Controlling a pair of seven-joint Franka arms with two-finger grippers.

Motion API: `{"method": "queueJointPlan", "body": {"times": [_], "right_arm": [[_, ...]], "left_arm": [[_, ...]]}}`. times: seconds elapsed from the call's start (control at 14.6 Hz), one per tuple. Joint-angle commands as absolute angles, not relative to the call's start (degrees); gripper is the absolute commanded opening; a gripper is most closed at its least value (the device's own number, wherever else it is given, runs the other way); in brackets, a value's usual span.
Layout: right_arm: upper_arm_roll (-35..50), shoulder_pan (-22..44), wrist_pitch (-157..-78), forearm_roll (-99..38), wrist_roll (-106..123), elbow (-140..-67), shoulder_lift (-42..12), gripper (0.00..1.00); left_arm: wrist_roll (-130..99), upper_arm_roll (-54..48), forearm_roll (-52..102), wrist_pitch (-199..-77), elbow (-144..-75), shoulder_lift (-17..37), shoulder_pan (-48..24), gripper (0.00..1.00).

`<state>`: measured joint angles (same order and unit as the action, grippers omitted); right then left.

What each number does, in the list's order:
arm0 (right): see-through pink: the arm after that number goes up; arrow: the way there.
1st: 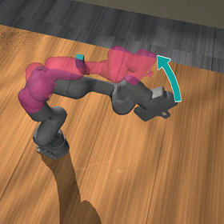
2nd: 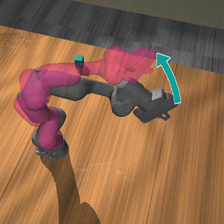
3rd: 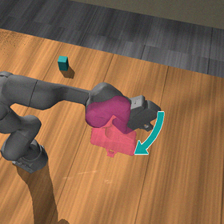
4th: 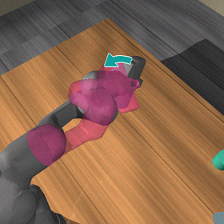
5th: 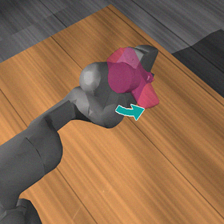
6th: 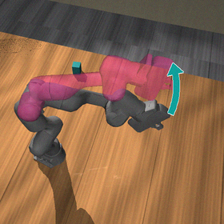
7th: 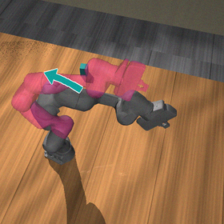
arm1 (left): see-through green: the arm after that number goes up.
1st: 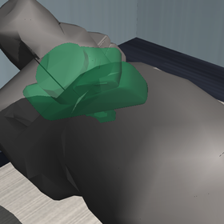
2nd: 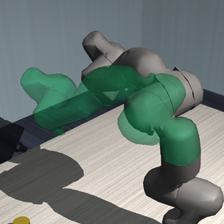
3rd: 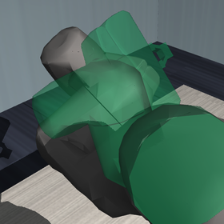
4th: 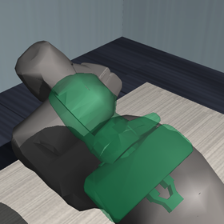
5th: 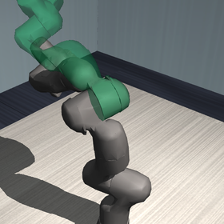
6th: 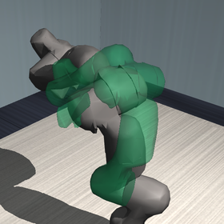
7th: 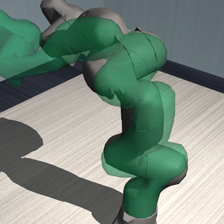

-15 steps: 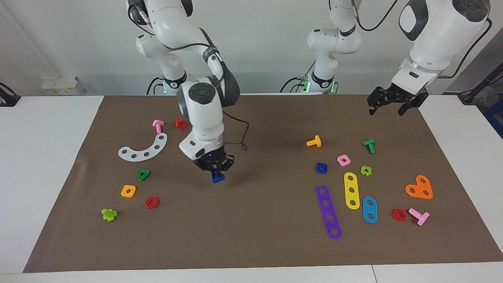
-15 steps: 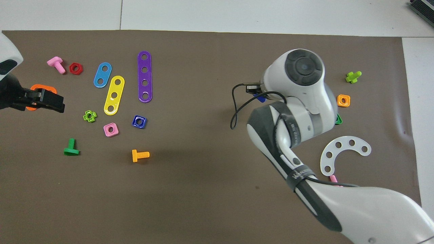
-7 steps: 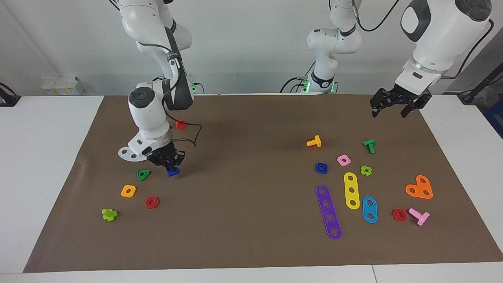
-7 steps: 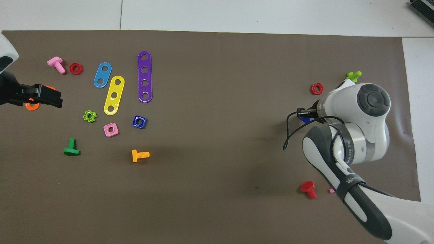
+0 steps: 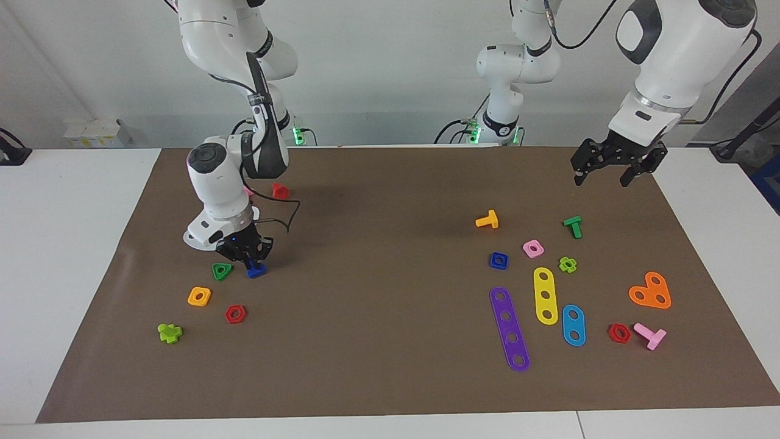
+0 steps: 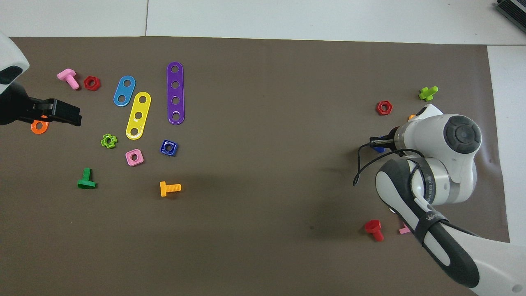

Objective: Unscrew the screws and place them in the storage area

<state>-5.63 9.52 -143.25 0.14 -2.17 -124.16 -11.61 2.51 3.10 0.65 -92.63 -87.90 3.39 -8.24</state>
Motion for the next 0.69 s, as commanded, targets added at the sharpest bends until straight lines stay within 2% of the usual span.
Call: {"method": "queueJointPlan", "body": {"times": [0.0,0.14,0.34,0.62], "right_arm": [[-4.83,8.52,-143.79,-1.67,-0.61,-124.55,-10.02,1.0],[-5.53,8.0,-138.03,-1.58,-2.27,-120.0,-8.36,1.0],[-5.89,7.12,-122.56,-0.88,-7.81,-110.24,-5.55,1.0],[-5.71,5.01,-107.8,-0.7,-8.44,-106.18,2.79,1.0]], "left_arm": [[2.37,-0.52,-0.18,-92.64,-88.24,2.72,-4.58,1.0],[2.29,-1.49,-0.09,-92.46,-88.5,1.85,-2.74,1.0],[2.63,-2.72,-0.09,-92.46,-91.13,-1.3,-1.06,1.0],[2.29,-6.67,-0.09,-93.6,-92.81,-2.55,3.77,1.0]]}}
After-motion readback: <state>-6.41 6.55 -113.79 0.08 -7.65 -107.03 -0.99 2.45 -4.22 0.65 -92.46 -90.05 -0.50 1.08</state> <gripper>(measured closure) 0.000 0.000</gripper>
